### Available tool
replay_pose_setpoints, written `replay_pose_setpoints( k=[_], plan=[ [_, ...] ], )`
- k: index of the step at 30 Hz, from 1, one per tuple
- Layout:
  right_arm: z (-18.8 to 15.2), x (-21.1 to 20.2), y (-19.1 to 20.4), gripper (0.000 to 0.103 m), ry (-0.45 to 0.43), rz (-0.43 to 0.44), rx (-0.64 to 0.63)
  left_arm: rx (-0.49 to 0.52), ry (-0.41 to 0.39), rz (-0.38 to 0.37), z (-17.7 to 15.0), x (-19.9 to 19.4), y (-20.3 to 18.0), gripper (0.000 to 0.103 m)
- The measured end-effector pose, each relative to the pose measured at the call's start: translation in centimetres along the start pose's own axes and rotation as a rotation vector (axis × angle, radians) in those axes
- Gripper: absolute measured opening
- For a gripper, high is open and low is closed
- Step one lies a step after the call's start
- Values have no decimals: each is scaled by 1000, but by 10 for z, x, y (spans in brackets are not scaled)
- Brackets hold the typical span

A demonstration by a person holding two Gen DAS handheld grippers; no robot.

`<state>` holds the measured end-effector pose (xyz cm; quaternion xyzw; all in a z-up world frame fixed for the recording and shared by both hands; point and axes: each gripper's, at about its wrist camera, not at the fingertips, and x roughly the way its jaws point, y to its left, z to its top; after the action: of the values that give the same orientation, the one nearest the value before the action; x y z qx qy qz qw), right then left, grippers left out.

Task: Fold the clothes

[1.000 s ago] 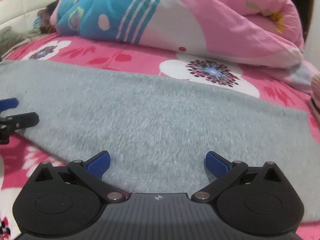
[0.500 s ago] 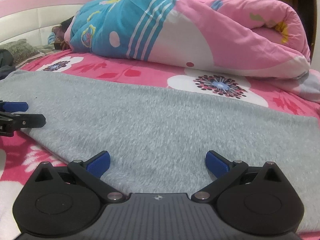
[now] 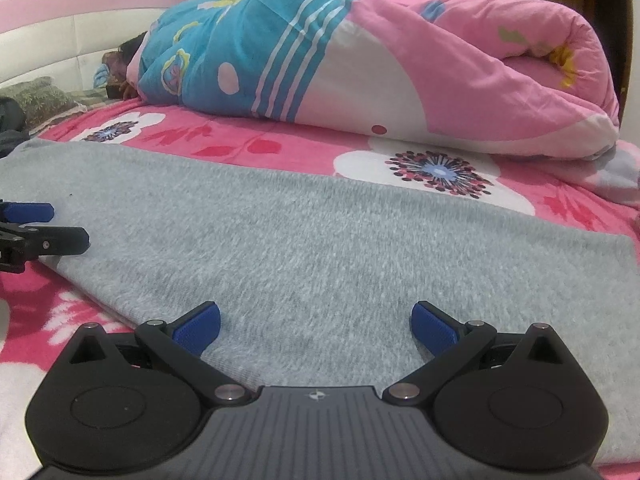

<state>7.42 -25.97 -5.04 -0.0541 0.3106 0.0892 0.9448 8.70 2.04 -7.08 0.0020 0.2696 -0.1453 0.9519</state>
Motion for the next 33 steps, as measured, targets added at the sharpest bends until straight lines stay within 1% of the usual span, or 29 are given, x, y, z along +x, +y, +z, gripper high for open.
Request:
replay_pose_setpoints(
  k=[2,4,5,7,10,12,13,15,16,17,18,19,20,22,24,25,26,27,28,30,32,33],
  plan=[
    [2,-1,3,103,9,-14,-1,2,-9,2,0,-2,0,103],
    [8,-6,10,103,28,-55,1,-4,-29,2,1,-7,1,103],
    [10,-9,14,103,18,-72,-3,-7,-42,0,1,-11,2,103],
    [17,-22,25,103,-31,-65,-5,-13,-64,-15,1,-18,4,103],
    [35,-29,42,103,-53,-11,13,-38,-83,-33,3,-27,11,103],
    [47,-22,54,103,-44,21,28,-67,-86,-38,3,-32,18,103],
    [52,-17,59,101,-38,34,31,-82,-88,-40,3,-34,21,103],
    [60,-3,70,93,-16,55,35,-111,-91,-38,2,-38,29,101],
    [61,4,75,86,-2,68,32,-121,-92,-38,1,-41,33,99],
    [61,12,81,83,13,80,28,-126,-94,-37,0,-42,36,98],
    [57,20,85,81,41,77,12,-126,-95,-38,-1,-44,39,98],
    [53,28,90,75,67,75,-3,-126,-96,-38,-2,-46,41,97],
    [45,28,93,73,73,68,-15,-125,-96,-38,-2,-47,43,97],
    [33,20,98,73,69,56,-32,-113,-95,-36,-4,-50,45,95],
    [29,5,98,70,97,76,-40,-99,-93,-27,-5,-52,45,92],
    [32,-1,97,69,110,91,-44,-93,-91,-20,-5,-52,45,89],
    [35,-6,97,63,123,107,-47,-90,-89,-13,-4,-52,46,84],
    [38,-11,97,59,136,122,-51,-95,-89,-5,-4,-53,47,82],
    [45,-12,98,56,133,140,-42,-107,-93,-2,-3,-54,50,80],
    [64,-6,102,56,92,180,-19,-137,-105,8,-2,-57,55,76],
    [83,12,116,56,52,206,-31,-159,-123,40,-2,-60,62,72],
    [88,23,124,56,49,227,-38,-168,-129,61,-2,-60,65,70]
  ],
)
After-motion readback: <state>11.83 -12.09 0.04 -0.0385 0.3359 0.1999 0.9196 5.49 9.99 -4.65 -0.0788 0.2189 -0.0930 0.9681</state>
